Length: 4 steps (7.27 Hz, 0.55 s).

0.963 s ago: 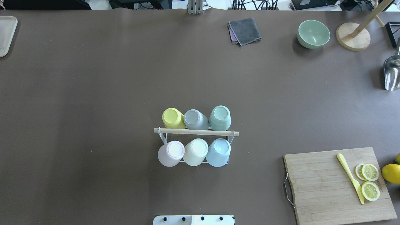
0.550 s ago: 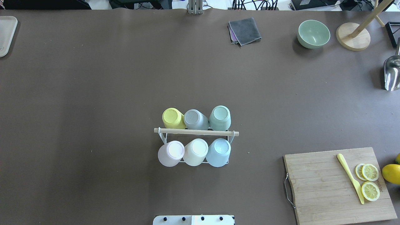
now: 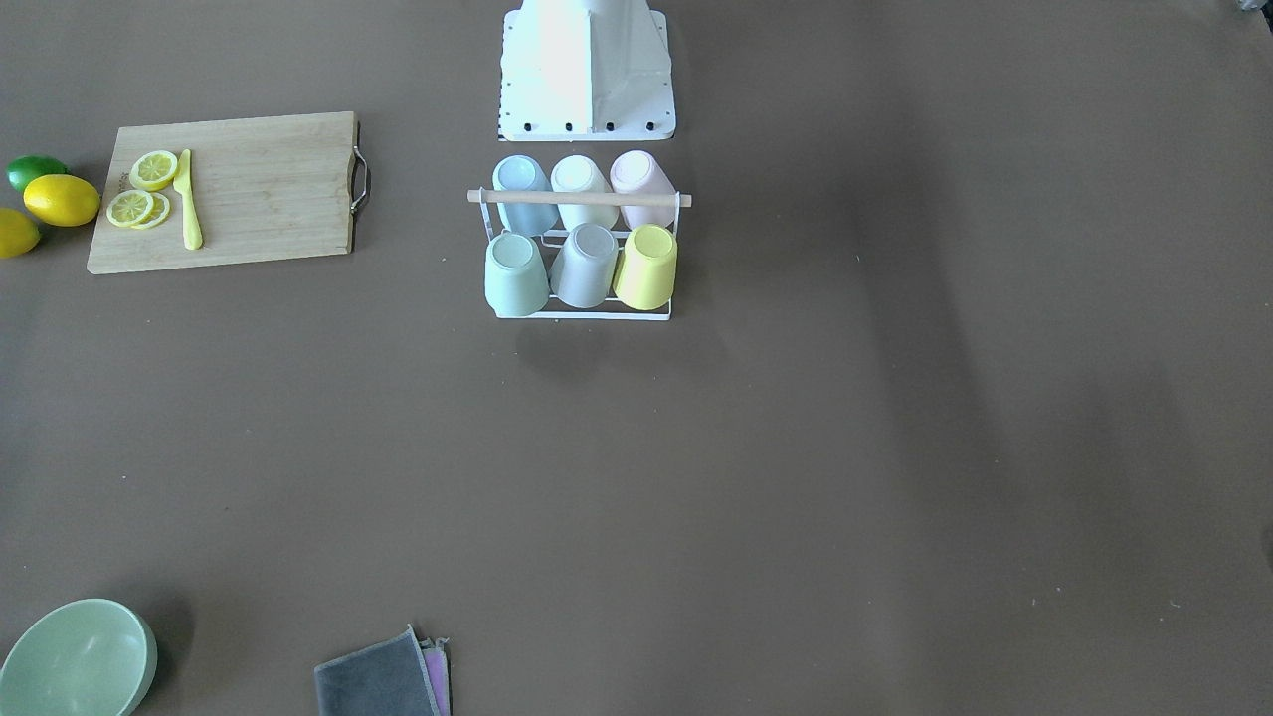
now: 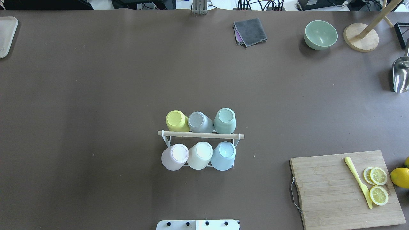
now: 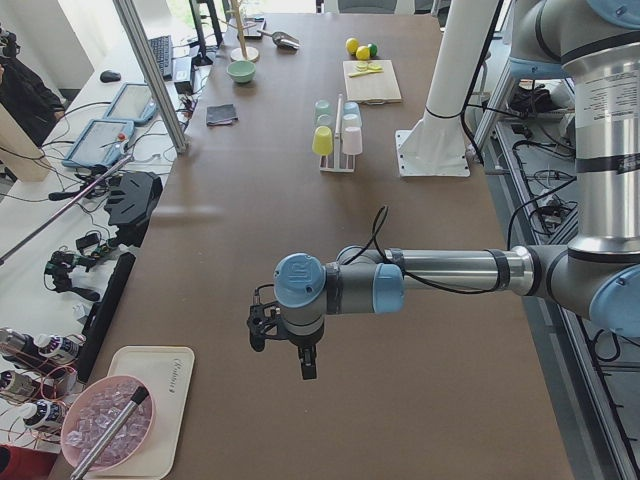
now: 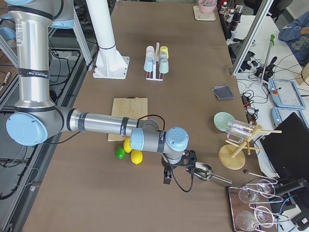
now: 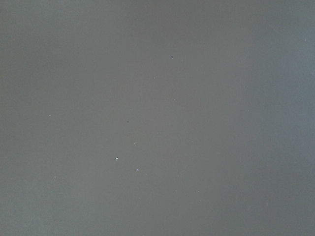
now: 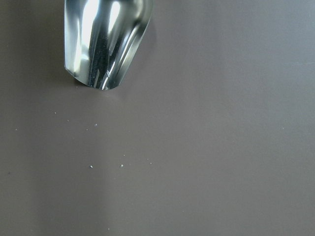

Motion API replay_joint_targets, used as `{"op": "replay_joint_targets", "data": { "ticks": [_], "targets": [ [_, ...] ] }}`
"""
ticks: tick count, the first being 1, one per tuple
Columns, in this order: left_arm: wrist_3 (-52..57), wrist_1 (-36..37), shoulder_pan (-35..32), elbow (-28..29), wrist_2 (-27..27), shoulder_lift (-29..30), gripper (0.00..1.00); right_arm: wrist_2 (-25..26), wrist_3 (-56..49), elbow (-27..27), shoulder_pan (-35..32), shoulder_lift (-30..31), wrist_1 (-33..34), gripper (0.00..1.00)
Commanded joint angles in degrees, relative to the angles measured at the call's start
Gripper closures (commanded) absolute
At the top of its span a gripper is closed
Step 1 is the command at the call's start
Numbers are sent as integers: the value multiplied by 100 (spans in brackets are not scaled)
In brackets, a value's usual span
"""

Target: Place cup on cup holder

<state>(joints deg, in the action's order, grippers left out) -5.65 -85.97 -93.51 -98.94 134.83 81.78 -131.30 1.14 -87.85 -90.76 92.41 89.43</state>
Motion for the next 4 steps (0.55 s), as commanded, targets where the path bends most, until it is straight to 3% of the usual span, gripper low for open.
{"op": "replay_joint_targets", "data": {
  "ticks": [1, 4],
  "targets": [
    [-270, 186, 26, -55, 8, 67, 2, -1, 0, -4, 6, -4, 4, 0],
    [-262, 195, 17, -47, 8, 23, 2, -1, 0, -4, -3, -4, -5, 0]
  ]
}}
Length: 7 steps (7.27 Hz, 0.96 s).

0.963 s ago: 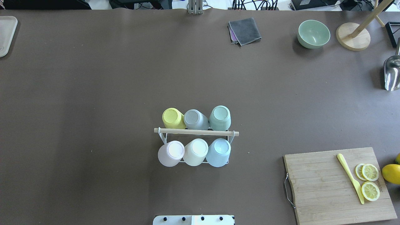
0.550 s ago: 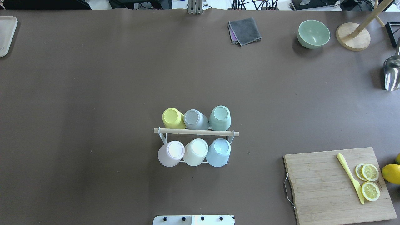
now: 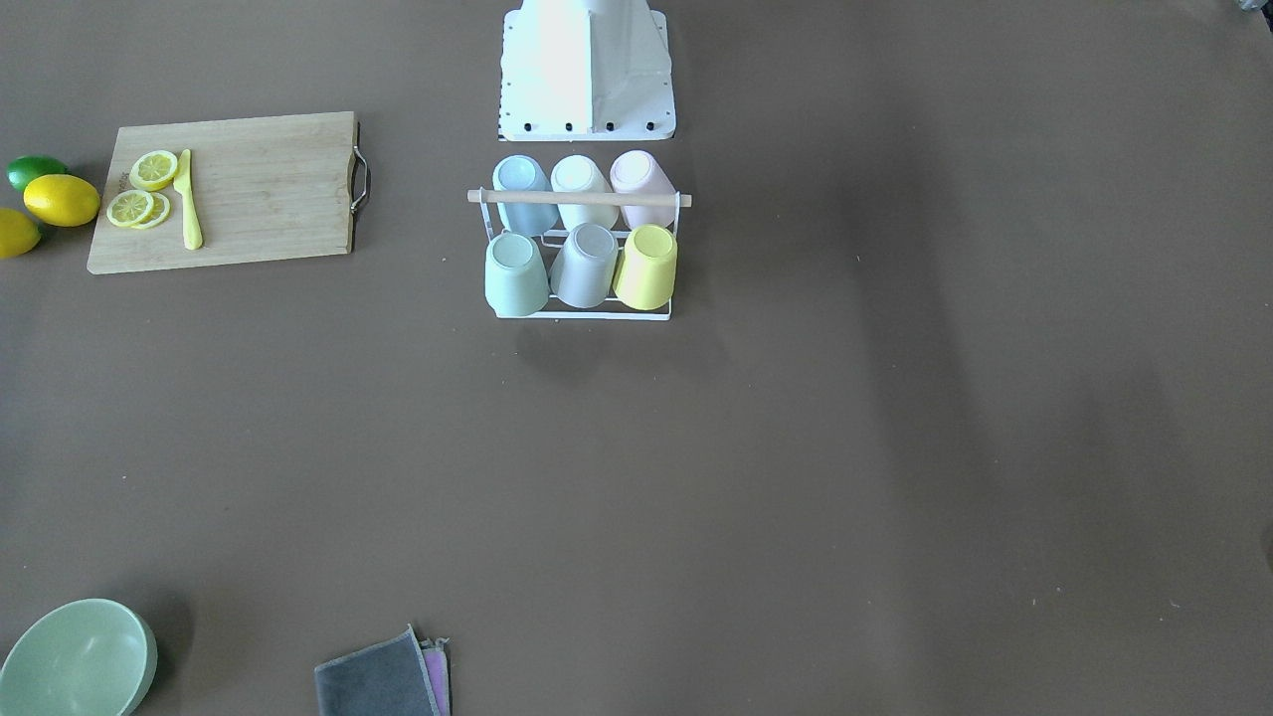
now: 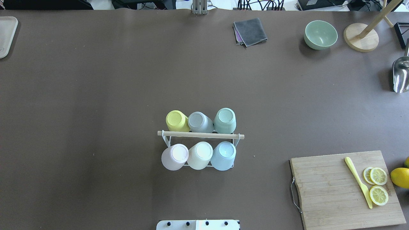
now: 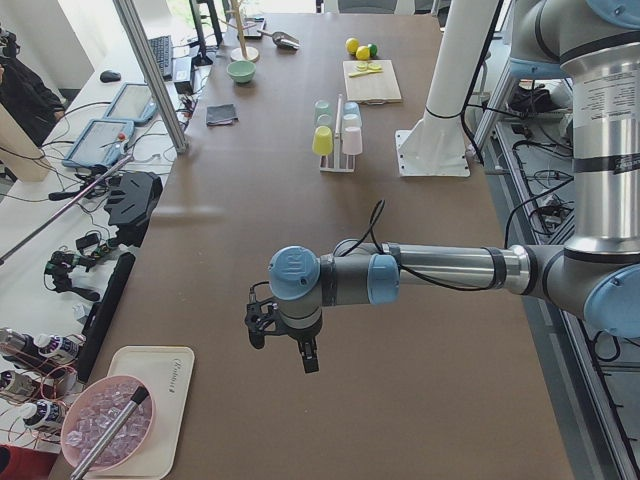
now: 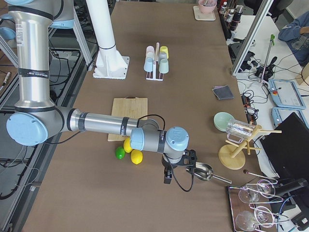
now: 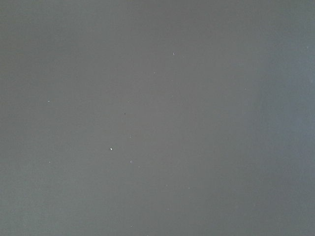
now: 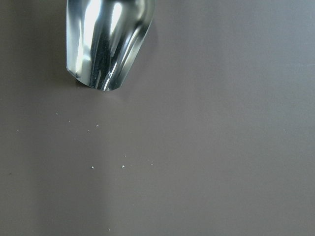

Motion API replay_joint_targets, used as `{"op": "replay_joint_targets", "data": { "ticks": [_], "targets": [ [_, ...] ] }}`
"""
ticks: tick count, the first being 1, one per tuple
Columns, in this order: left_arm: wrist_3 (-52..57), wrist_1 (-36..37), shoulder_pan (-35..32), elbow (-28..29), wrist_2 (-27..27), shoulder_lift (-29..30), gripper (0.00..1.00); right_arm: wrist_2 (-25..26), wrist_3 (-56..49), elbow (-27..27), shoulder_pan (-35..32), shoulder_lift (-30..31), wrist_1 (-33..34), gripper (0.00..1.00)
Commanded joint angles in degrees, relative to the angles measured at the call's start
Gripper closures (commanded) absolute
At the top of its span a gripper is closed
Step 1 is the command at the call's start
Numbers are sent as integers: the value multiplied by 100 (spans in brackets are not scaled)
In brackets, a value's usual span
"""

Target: Place cup on cup holder

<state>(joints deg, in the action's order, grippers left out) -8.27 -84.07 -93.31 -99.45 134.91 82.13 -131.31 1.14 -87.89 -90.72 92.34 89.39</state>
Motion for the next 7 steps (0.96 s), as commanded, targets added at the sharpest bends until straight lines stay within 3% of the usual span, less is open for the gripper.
{"op": "replay_joint_targets", "data": {
  "ticks": [1, 7],
  "targets": [
    [1, 4, -3, 30, 0, -30, 2, 0, 0, 0, 1, -5, -1, 0],
    [19, -5, 6, 75, -9, -21, 2, 0, 0, -26, 2, -23, -1, 0]
  ]
}}
